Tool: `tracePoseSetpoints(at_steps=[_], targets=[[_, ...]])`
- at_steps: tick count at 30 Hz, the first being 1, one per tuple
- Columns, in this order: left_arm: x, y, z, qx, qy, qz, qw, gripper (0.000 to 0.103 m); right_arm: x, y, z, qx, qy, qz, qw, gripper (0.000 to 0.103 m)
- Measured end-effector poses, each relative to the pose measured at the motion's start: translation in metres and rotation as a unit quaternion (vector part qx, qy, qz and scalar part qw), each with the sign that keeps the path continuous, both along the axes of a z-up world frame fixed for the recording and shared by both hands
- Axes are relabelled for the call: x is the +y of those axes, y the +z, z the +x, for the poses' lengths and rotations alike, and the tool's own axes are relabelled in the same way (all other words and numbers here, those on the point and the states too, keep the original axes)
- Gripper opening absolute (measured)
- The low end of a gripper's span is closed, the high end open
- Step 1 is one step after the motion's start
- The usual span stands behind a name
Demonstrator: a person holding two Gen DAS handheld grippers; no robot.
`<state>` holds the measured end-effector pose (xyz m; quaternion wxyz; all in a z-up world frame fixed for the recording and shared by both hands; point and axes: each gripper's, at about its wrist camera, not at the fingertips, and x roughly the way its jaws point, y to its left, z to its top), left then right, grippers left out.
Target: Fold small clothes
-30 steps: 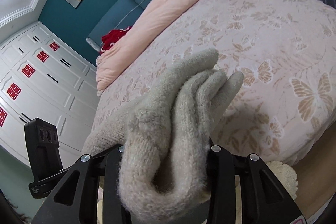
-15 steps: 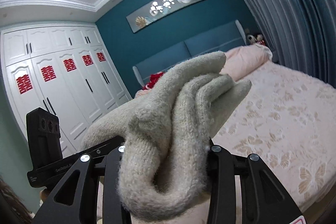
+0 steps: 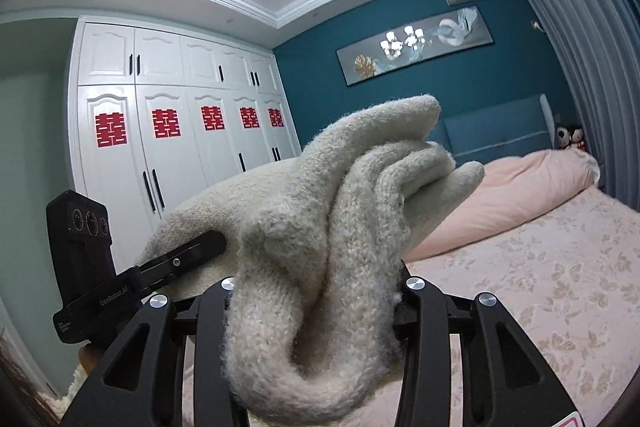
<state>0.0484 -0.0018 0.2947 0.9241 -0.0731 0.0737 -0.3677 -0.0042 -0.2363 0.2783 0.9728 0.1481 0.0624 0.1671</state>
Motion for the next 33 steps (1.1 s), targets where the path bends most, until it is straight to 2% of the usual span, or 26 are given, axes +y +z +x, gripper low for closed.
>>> tracePoseSetpoints(at_steps=[3, 4, 5, 6, 7, 8, 10, 11, 12, 14, 15, 17, 19, 21, 24, 25, 27, 28, 29, 30, 31, 32, 33], targets=[[0.016, -0.04, 0.031, 0.051, 0.023, 0.013, 0.9983, 0.057, 0.01, -0.061, 0.049, 0.076, 0.003, 0.016, 0.997, 0.046], [0.02, -0.065, 0.049, 0.081, 0.028, 0.02, 0.9961, 0.063, 0.011, -0.093, 0.067, 0.115, -0.005, 0.019, 0.993, 0.049], [0.025, -0.093, 0.064, 0.11, 0.034, 0.027, 0.993, 0.073, 0.013, -0.131, 0.085, 0.162, -0.011, 0.02, 0.986, 0.051], [0.03, -0.126, 0.078, 0.135, 0.051, 0.034, 0.9889, 0.079, 0.012, -0.172, 0.1, 0.219, -0.024, 0.018, 0.975, 0.051], [0.035, -0.163, 0.09, 0.165, 0.077, 0.042, 0.9823, 0.091, 0.01, -0.213, 0.11, 0.276, -0.044, 0.012, 0.96, 0.052], [0.042, -0.199, 0.098, 0.194, 0.097, 0.055, 0.9746, 0.091, 0.006, -0.252, 0.111, 0.329, -0.062, 0.012, 0.942, 0.052], [0.054, -0.263, 0.107, 0.281, 0.128, 0.082, 0.9476, 0.091, -0.006, -0.302, 0.096, 0.375, -0.081, 0.031, 0.923, 0.052], [0.064, -0.285, 0.104, 0.316, 0.127, 0.076, 0.9373, 0.091, -0.011, -0.316, 0.089, 0.388, -0.086, 0.03, 0.917, 0.052], [0.073, -0.301, 0.101, 0.338, 0.126, 0.06, 0.9306, 0.091, -0.015, -0.322, 0.087, 0.396, -0.086, 0.024, 0.914, 0.053], [0.09, -0.315, 0.101, 0.362, 0.128, 0.03, 0.9227, 0.093, -0.022, -0.327, 0.095, 0.404, -0.088, 0.013, 0.91, 0.066], [0.093, -0.319, 0.107, 0.377, 0.133, 0.018, 0.9165, 0.093, -0.021, -0.326, 0.105, 0.402, -0.091, 0.015, 0.911, 0.076], [0.094, -0.327, 0.13, 0.405, 0.135, 0.004, 0.9042, 0.094, -0.023, -0.325, 0.127, 0.397, -0.093, 0.022, 0.913, 0.079], [0.088, -0.338, 0.149, 0.431, 0.131, -0.003, 0.8928, 0.096, -0.02, -0.335, 0.155, 0.414, -0.08, 0.026, 0.907, 0.084], [0.077, -0.352, 0.166, 0.456, 0.125, -0.001, 0.881, 0.096, -0.015, -0.354, 0.181, 0.443, -0.066, 0.031, 0.893, 0.084], [0.058, -0.378, 0.186, 0.477, 0.126, 0.036, 0.8689, 0.096, -0.01, -0.394, 0.209, 0.496, -0.06, 0.055, 0.865, 0.084], [0.054, -0.387, 0.192, 0.484, 0.137, 0.05, 0.8627, 0.096, -0.008, -0.405, 0.214, 0.509, -0.053, 0.066, 0.857, 0.084], [0.051, -0.407, 0.199, 0.505, 0.132, 0.049, 0.8513, 0.096, -0.006, -0.424, 0.22, 0.526, -0.036, 0.106, 0.843, 0.084], [0.051, -0.417, 0.202, 0.525, 0.125, 0.037, 0.8414, 0.091, -0.007, -0.426, 0.221, 0.52, -0.033, 0.121, 0.845, 0.066], [0.054, -0.426, 0.203, 0.542, 0.11, 0.013, 0.8332, 0.078, -0.005, -0.423, 0.224, 0.511, -0.019, 0.131, 0.849, 0.049], [0.057, -0.429, 0.204, 0.547, 0.113, -0.003, 0.8296, 0.074, -0.003, -0.414, 0.227, 0.507, -0.012, 0.13, 0.852, 0.04], [0.059, -0.425, 0.203, 0.542, 0.114, -0.014, 0.8326, 0.061, 0.0, -0.399, 0.228, 0.49, -0.007, 0.123, 0.863, 0.036], [0.06, -0.416, 0.203, 0.533, 0.109, -0.017, 0.8391, 0.049, 0.004, -0.377, 0.228, 0.459, 0.01, 0.115, 0.881, 0.035], [0.06, -0.404, 0.202, 0.518, 0.1, -0.015, 0.8496, 0.047, 0.008, -0.353, 0.226, 0.428, 0.024, 0.107, 0.897, 0.034]])
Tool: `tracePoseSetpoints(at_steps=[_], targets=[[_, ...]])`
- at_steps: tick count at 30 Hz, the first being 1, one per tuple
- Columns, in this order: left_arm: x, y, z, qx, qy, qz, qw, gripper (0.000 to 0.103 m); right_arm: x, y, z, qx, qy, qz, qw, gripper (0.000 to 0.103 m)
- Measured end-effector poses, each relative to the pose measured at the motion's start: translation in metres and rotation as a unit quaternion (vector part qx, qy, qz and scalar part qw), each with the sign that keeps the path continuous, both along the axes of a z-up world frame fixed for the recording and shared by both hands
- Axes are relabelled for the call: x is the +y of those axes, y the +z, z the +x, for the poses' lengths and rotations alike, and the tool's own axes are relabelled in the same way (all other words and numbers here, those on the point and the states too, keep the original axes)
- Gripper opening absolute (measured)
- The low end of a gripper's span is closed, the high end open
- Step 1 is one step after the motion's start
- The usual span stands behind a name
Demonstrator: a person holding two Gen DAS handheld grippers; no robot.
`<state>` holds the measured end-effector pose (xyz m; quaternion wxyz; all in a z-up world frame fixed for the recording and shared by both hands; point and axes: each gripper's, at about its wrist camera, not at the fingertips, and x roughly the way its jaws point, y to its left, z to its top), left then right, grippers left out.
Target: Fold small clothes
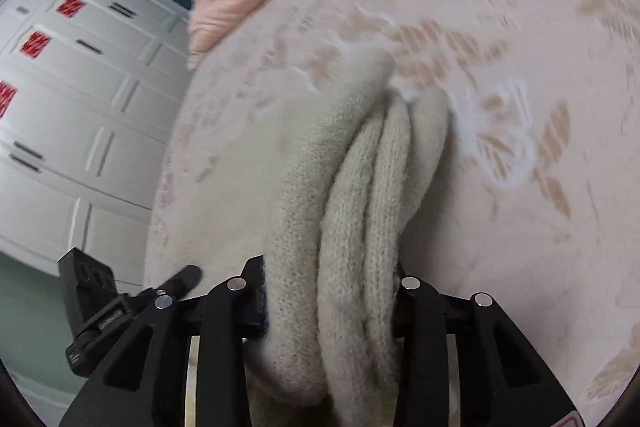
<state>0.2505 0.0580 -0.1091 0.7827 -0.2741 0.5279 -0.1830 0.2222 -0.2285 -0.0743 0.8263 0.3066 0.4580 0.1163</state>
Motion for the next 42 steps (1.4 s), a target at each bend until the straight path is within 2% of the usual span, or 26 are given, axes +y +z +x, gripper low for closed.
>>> tracePoseSetpoints(at_steps=[2, 4, 5, 6, 8, 9, 10, 11, 12, 13, 15, 18, 20, 21, 22, 23, 25, 28, 29, 30, 31, 32, 34, 36, 39, 42], targets=[[-0.001, 0.032, -0.004, -0.045, -0.009, 0.004, 0.9989, 0.044, 0.004, 0.043, -0.005, -0.059, 0.012, -0.011, 0.998, 0.034], [0.0, 0.059, -0.01, -0.082, -0.013, -0.001, 0.9965, 0.044, 0.001, 0.063, -0.009, -0.093, 0.016, -0.022, 0.995, 0.037], [0.001, 0.066, -0.01, -0.089, -0.011, -0.005, 0.996, 0.046, -0.002, 0.061, -0.008, -0.093, 0.017, -0.031, 0.995, 0.04], [0.001, 0.067, -0.009, -0.088, -0.007, -0.003, 0.9961, 0.048, -0.006, 0.049, -0.004, -0.076, 0.019, -0.042, 0.996, 0.05], [-0.003, 0.052, -0.006, -0.079, -0.006, 0.034, 0.9963, 0.058, -0.018, 0.004, 0.004, -0.004, 0.007, -0.075, 0.997, 0.053], [-0.007, 0.038, -0.004, -0.063, -0.007, 0.071, 0.9955, 0.058, -0.027, -0.019, 0.005, 0.043, -0.013, -0.094, 0.995, 0.042], [-0.011, 0.025, -0.002, -0.044, -0.003, 0.11, 0.993, 0.053, -0.038, -0.03, -0.001, 0.076, -0.039, -0.105, 0.991, 0.027], [-0.01, 0.017, -0.007, -0.031, 0.003, 0.13, 0.991, 0.052, -0.048, -0.029, -0.014, 0.06, -0.052, -0.067, 0.995, 0.026], [-0.007, 0.017, -0.015, -0.038, 0.007, 0.122, 0.9918, 0.052, -0.053, -0.018, -0.028, 0.027, -0.061, -0.041, 0.997, 0.024], [-0.002, 0.025, -0.025, -0.056, 0.013, 0.111, 0.9922, 0.053, -0.052, -0.003, -0.04, 0.004, -0.061, -0.053, 0.997, 0.023], [-0.006, 0.044, -0.043, -0.086, 0.013, 0.154, 0.9843, 0.053, -0.035, 0.022, -0.055, -0.029, -0.025, -0.07, 0.997, 0.021], [-0.026, 0.063, -0.061, -0.119, -0.013, 0.177, 0.9768, 0.055, -0.003, 0.025, -0.058, -0.016, 0.034, -0.079, 0.996, 0.021], [-0.044, 0.056, -0.063, -0.107, -0.037, 0.2, 0.9733, 0.055, 0.015, 0.003, -0.051, 0.017, 0.051, -0.153, 0.987, 0.018], [-0.051, 0.045, -0.062, -0.093, -0.045, 0.219, 0.9703, 0.055, 0.02, -0.016, -0.046, 0.045, 0.058, -0.193, 0.979, 0.009], [-0.056, 0.031, -0.058, -0.074, -0.05, 0.236, 0.9676, 0.055, 0.02, -0.036, -0.042, 0.078, 0.057, -0.211, 0.973, 0.002], [-0.056, 0.018, -0.054, -0.057, -0.049, 0.247, 0.9661, 0.055, 0.014, -0.043, -0.045, 0.089, 0.047, -0.187, 0.977, 0.003], [-0.051, 0.006, -0.056, -0.041, -0.038, 0.25, 0.9667, 0.055, 0.006, -0.025, -0.058, 0.064, 0.023, -0.137, 0.988, 0.005], [-0.044, 0.007, -0.062, -0.045, -0.03, 0.264, 0.9631, 0.057, 0.01, -0.005, -0.067, 0.03, 0.028, -0.176, 0.984, 0.005], [-0.041, 0.004, -0.061, -0.04, -0.029, 0.268, 0.9621, 0.058, 0.012, -0.012, -0.063, 0.039, 0.036, -0.195, 0.979, 0.005], [-0.039, 0.0, -0.06, -0.034, -0.028, 0.264, 0.9635, 0.058, 0.012, -0.028, -0.058, 0.061, 0.042, -0.215, 0.974, 0.0], [-0.036, -0.004, -0.059, -0.024, -0.022, 0.256, 0.9662, 0.058, 0.008, -0.045, -0.053, 0.086, 0.047, -0.212, 0.972, 0.0], [-0.035, -0.005, -0.059, -0.016, -0.015, 0.249, 0.9683, 0.059, 0.002, -0.052, -0.05, 0.093, 0.036, -0.185, 0.978, 0.0], [-0.038, -0.001, -0.062, -0.014, -0.014, 0.257, 0.9663, 0.059, -0.003, -0.038, -0.058, 0.082, 0.012, -0.15, 0.985, 0.0], [-0.045, 0.009, -0.069, -0.028, -0.023, 0.272, 0.9616, 0.058, -0.001, -0.018, -0.068, 0.059, 0.006, -0.14, 0.988, 0.007], [-0.05, 0.023, -0.08, -0.042, -0.031, 0.277, 0.9594, 0.062, 0.003, 0.005, -0.083, 0.036, 0.0, -0.162, 0.986, 0.009], [-0.056, 0.038, -0.089, -0.056, -0.03, 0.289, 0.9551, 0.07, 0.005, 0.019, -0.102, 0.025, -0.015, -0.19, 0.981, 0.013]])
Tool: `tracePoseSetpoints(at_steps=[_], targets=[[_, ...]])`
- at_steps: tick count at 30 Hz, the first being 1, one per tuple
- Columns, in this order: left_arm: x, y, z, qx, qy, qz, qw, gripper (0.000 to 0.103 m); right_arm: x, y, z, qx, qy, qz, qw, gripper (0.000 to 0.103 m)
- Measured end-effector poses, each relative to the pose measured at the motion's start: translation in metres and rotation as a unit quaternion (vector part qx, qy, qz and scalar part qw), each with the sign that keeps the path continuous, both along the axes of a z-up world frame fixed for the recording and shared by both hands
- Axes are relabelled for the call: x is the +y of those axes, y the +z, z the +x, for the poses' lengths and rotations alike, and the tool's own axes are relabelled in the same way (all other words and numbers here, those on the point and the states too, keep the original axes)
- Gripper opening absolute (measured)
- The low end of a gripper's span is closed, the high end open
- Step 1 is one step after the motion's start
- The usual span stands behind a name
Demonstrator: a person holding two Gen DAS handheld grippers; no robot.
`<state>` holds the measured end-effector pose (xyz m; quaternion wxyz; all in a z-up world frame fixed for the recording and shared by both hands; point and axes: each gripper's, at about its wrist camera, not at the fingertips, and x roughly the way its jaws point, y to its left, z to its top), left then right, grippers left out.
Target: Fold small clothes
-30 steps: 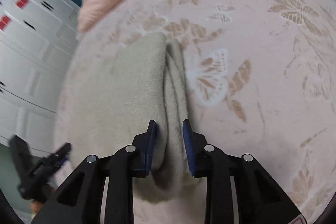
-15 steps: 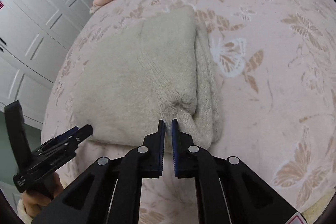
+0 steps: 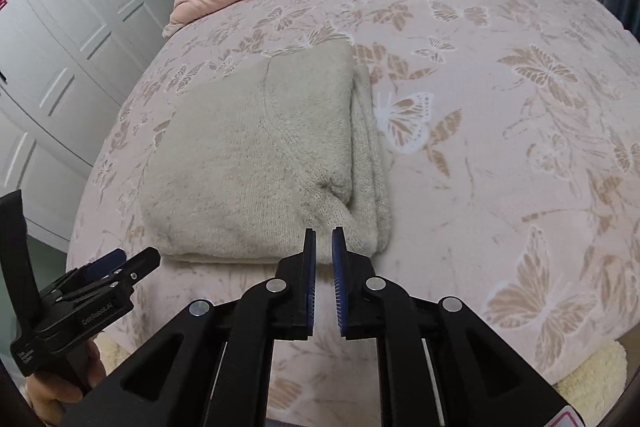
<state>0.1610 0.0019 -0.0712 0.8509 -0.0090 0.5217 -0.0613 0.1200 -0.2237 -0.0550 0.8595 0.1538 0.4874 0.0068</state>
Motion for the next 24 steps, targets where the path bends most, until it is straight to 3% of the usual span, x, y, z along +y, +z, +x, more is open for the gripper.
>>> tracePoseSetpoints(at_steps=[4, 8, 15, 24], targets=[[-0.008, 0.024, -0.019, -0.04, 0.001, 0.013, 0.9991, 0.088, 0.004, 0.011, -0.025, -0.014, -0.016, -0.038, 0.999, 0.045], [-0.014, 0.038, -0.036, -0.062, 0.001, 0.02, 0.9979, 0.091, 0.011, 0.014, -0.051, -0.02, -0.011, -0.056, 0.998, 0.048], [-0.021, 0.041, -0.065, -0.082, 0.002, 0.038, 0.996, 0.093, 0.023, 0.018, -0.081, -0.042, -0.019, -0.071, 0.996, 0.068], [-0.033, 0.038, -0.106, -0.113, 0.001, 0.06, 0.9918, 0.093, 0.032, 0.015, -0.106, -0.047, -0.027, -0.085, 0.995, 0.072]])
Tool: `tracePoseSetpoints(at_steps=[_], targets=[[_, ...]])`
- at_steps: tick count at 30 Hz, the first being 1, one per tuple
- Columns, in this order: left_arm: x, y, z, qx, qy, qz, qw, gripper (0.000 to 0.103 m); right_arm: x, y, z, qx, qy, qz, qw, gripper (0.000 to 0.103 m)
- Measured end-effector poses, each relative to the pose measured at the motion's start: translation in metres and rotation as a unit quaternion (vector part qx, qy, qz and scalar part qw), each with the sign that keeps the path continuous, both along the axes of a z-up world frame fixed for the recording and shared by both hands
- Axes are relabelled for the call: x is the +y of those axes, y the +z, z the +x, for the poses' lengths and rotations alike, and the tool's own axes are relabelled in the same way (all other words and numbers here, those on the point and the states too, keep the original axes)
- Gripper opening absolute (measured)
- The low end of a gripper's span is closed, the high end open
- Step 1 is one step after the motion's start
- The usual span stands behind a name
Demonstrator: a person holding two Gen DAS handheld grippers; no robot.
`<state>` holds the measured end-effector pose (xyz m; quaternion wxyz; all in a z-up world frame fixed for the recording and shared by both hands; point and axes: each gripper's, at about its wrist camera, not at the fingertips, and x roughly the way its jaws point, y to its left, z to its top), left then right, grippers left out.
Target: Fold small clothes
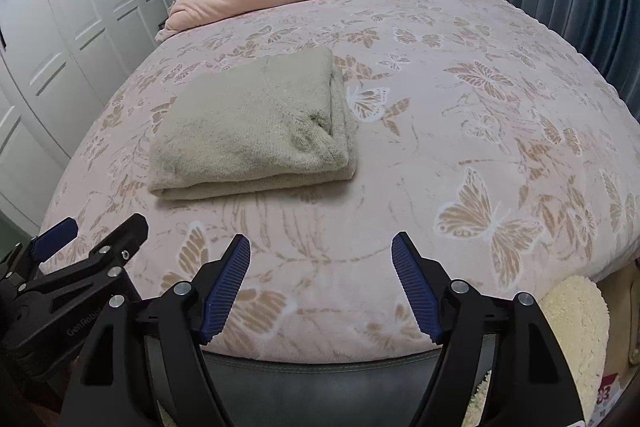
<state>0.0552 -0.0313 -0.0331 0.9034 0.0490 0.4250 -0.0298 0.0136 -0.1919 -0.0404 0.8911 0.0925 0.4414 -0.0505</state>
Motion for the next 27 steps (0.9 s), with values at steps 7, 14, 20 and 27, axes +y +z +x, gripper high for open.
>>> tracePoseSetpoints(at_steps=[7, 14, 20, 27], targets=[[-0.002, 0.003, -0.011, -0.009, 0.016, 0.007, 0.9998, 0.093, 0.004, 0.004, -0.011, -0.008, -0.001, -0.008, 1.0, 0.072], [-0.004, 0.008, -0.016, -0.02, 0.02, 0.011, 0.9995, 0.092, 0.005, 0.007, -0.015, -0.012, -0.007, -0.012, 1.0, 0.072], [-0.002, 0.007, -0.017, -0.016, 0.029, 0.011, 0.9994, 0.092, 0.006, 0.008, -0.015, -0.011, -0.01, -0.018, 1.0, 0.072], [-0.001, 0.006, -0.017, -0.018, 0.03, 0.022, 0.9991, 0.092, 0.011, 0.007, -0.016, -0.008, -0.015, -0.024, 1.0, 0.072]])
